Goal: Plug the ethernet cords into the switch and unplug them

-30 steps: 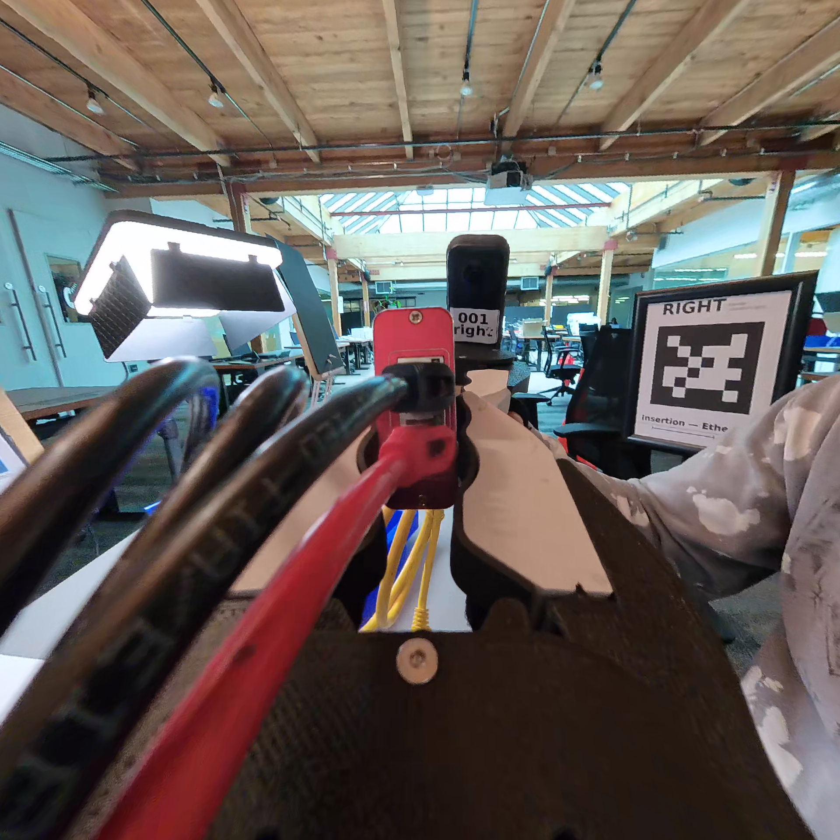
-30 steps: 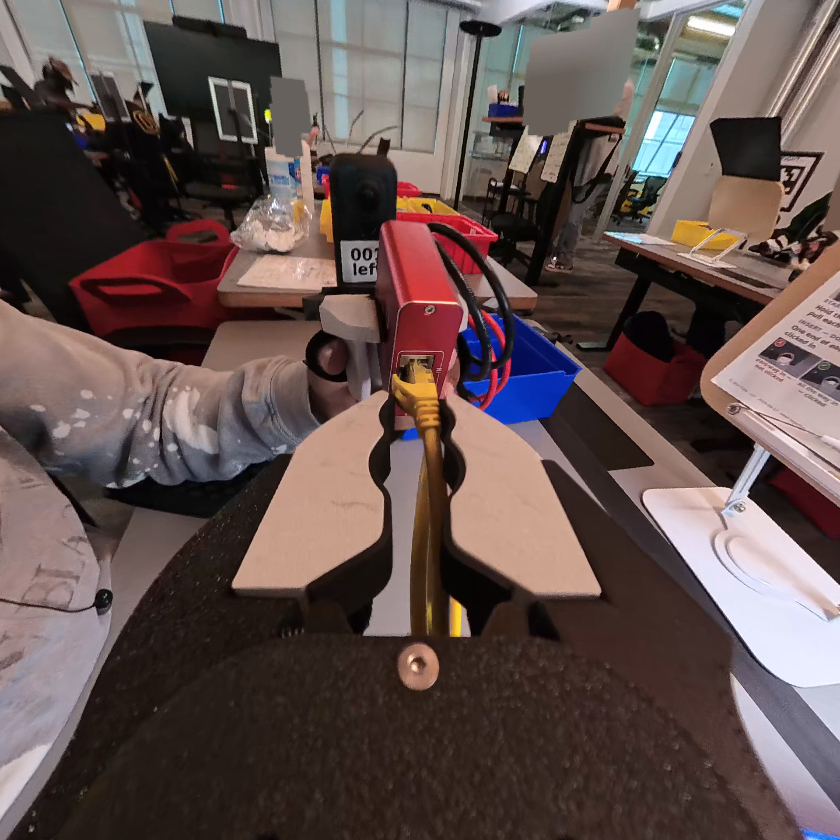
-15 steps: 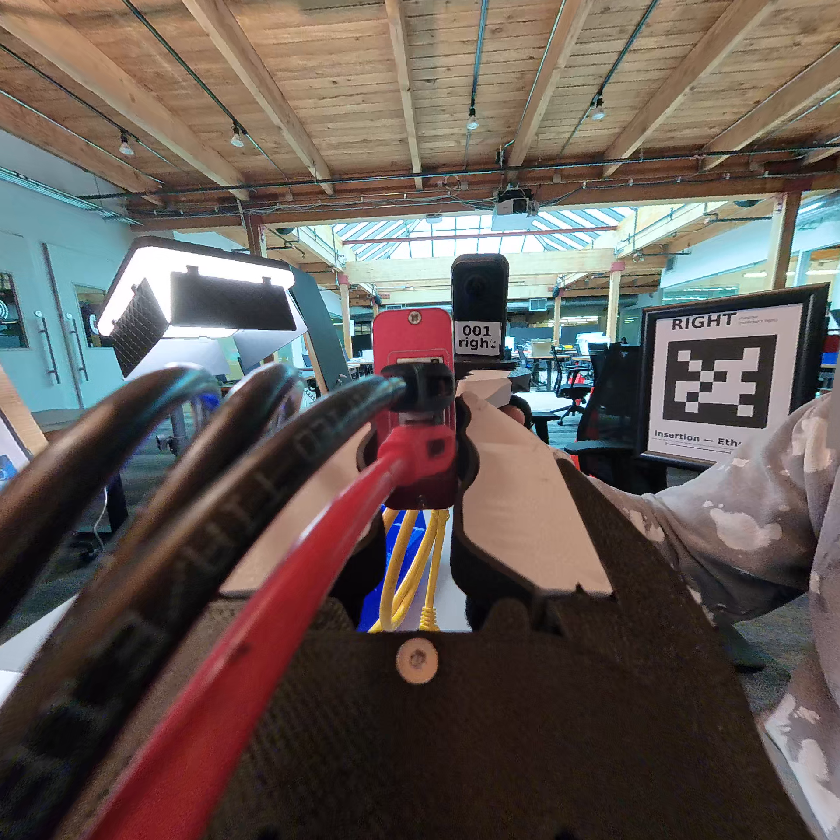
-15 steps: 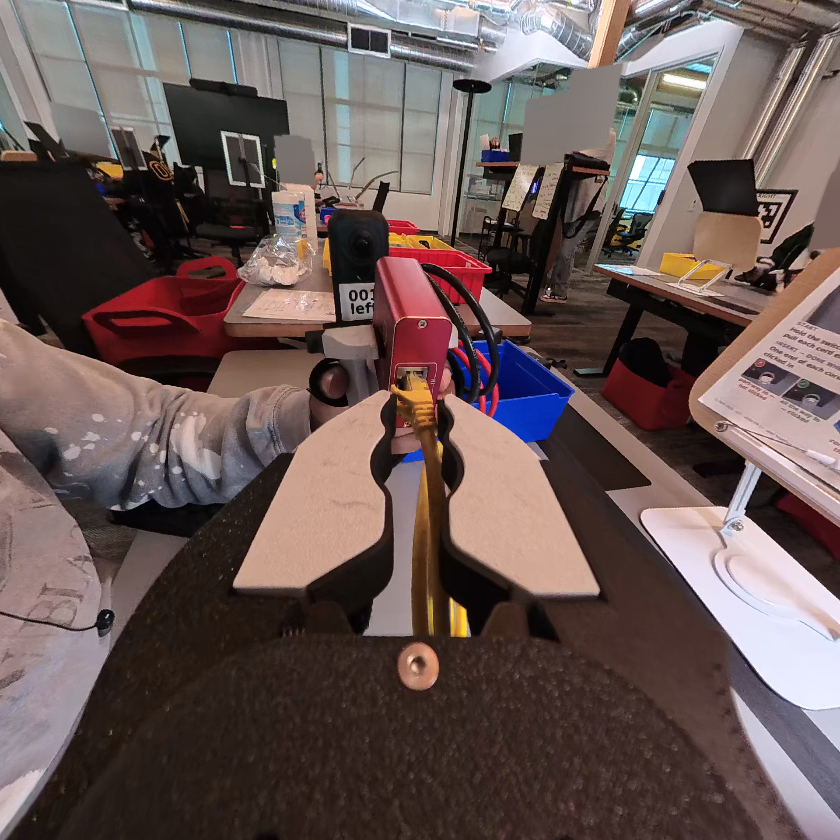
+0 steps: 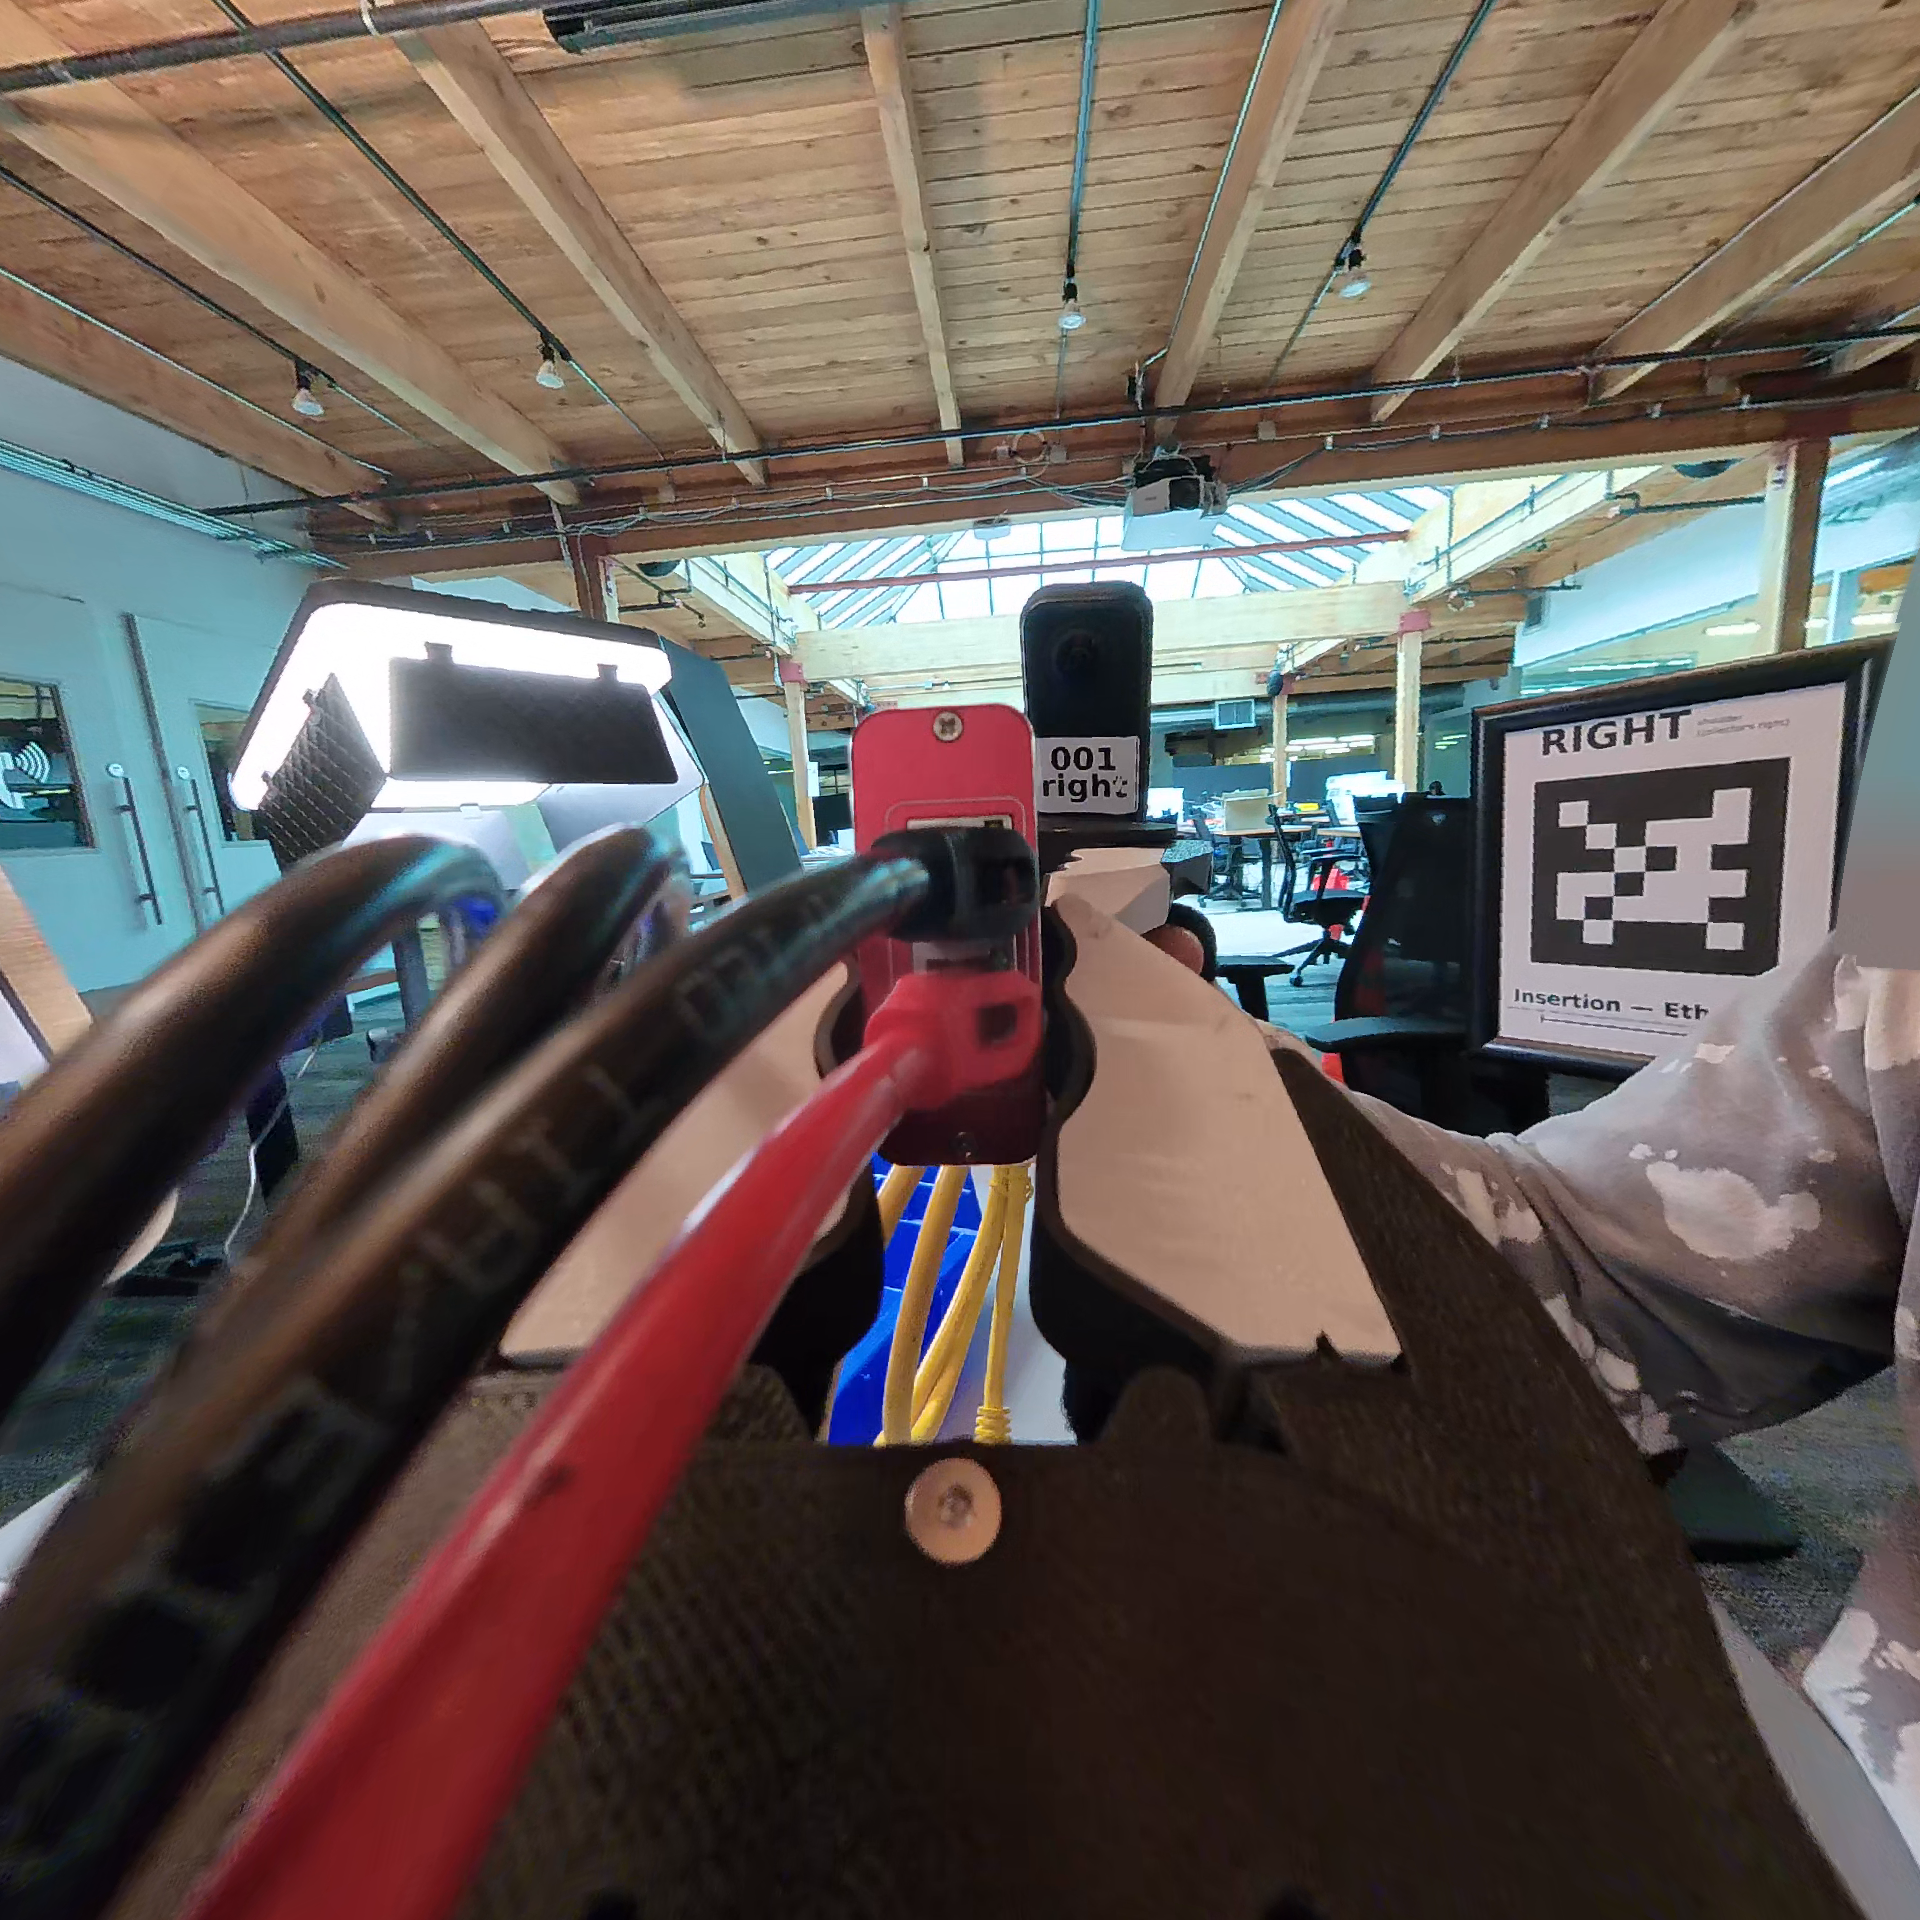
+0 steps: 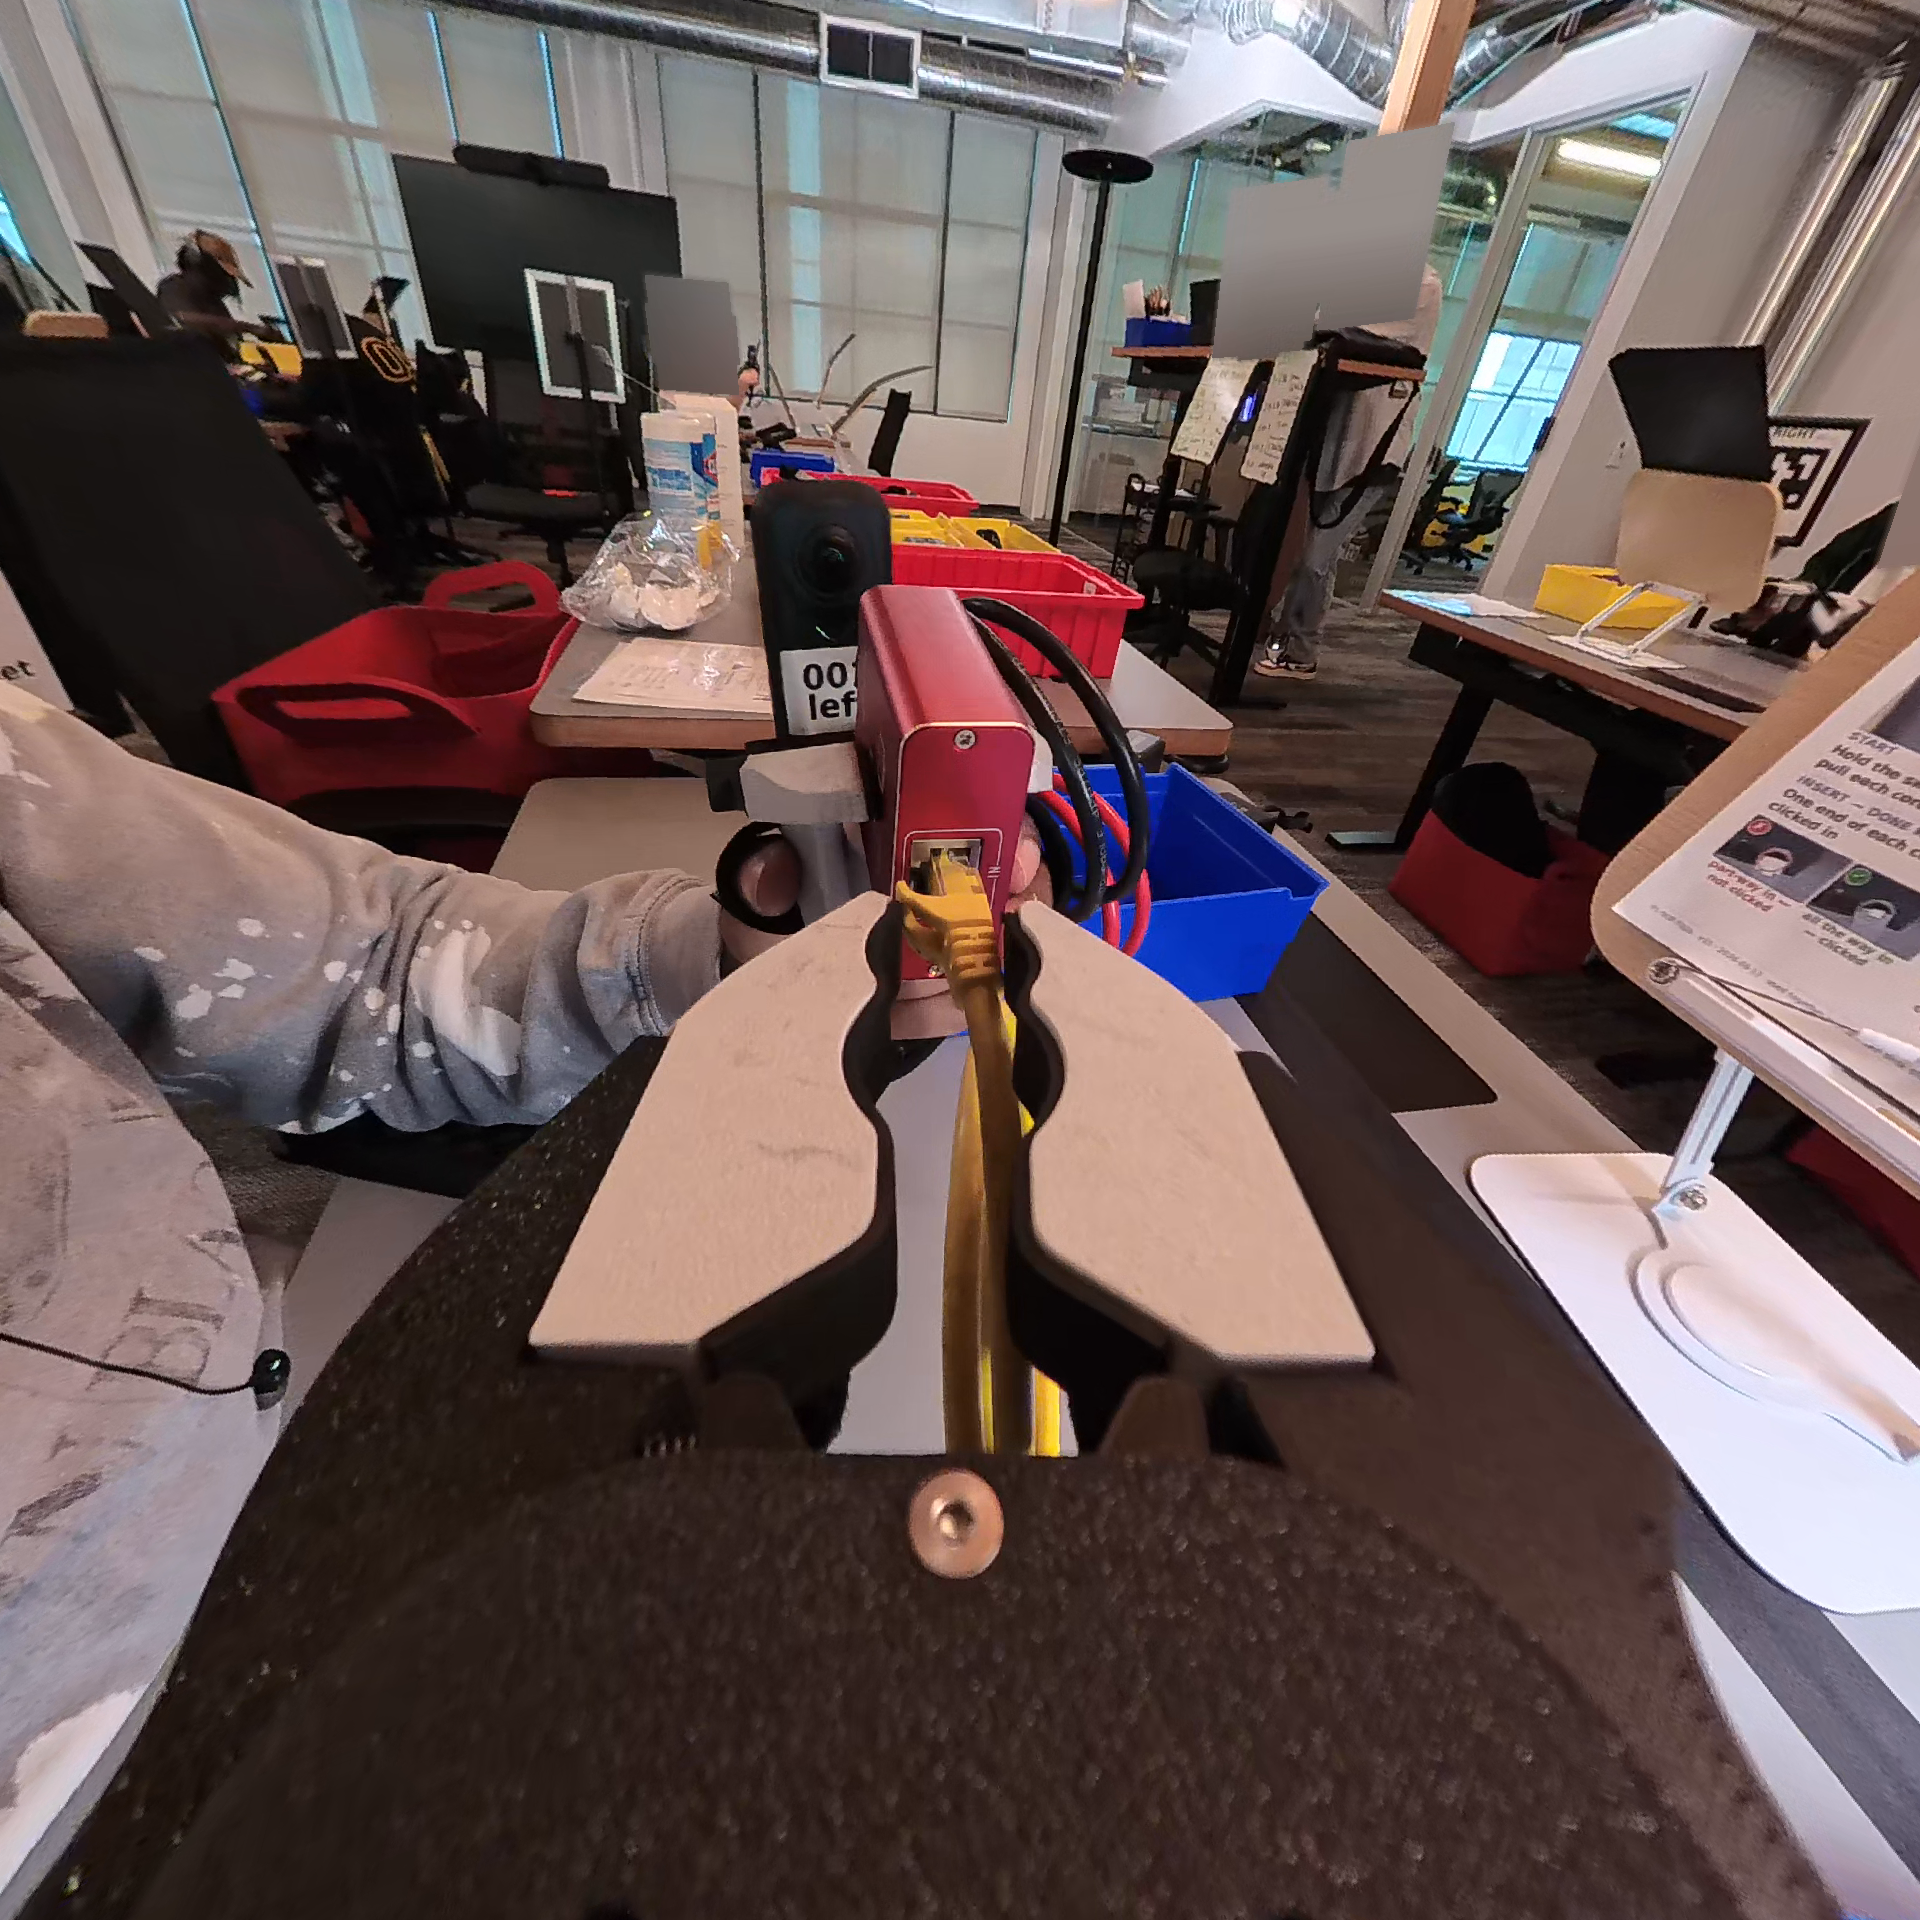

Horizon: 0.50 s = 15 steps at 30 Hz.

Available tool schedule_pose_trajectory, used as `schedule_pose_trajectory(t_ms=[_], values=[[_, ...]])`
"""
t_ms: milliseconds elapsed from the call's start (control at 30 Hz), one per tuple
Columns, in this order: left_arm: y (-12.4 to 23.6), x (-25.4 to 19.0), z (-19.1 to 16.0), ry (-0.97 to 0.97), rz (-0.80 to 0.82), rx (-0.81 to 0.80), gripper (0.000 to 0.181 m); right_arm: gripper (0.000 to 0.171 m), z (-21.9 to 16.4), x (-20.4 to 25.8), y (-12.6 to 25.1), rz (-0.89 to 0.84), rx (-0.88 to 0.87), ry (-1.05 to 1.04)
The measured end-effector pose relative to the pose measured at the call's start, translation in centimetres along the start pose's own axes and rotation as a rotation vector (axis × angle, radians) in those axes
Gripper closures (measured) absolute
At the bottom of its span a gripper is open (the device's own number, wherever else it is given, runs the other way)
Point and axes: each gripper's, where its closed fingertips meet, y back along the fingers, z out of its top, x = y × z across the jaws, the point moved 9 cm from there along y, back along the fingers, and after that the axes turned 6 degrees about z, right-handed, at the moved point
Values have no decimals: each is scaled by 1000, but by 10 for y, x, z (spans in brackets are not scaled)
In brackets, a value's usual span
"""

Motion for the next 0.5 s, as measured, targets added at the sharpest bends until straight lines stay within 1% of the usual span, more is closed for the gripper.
schedule_pose_trajectory(t_ms=[167, 500], values=[[0, -1, -1, -48, 21, 3, 152, 152, 0, 0, 0, -18, 15, 28], [-3, -8, 1, -34, -7, -12, 152, 152, 1, 5, 4, 49, -6, 30]])
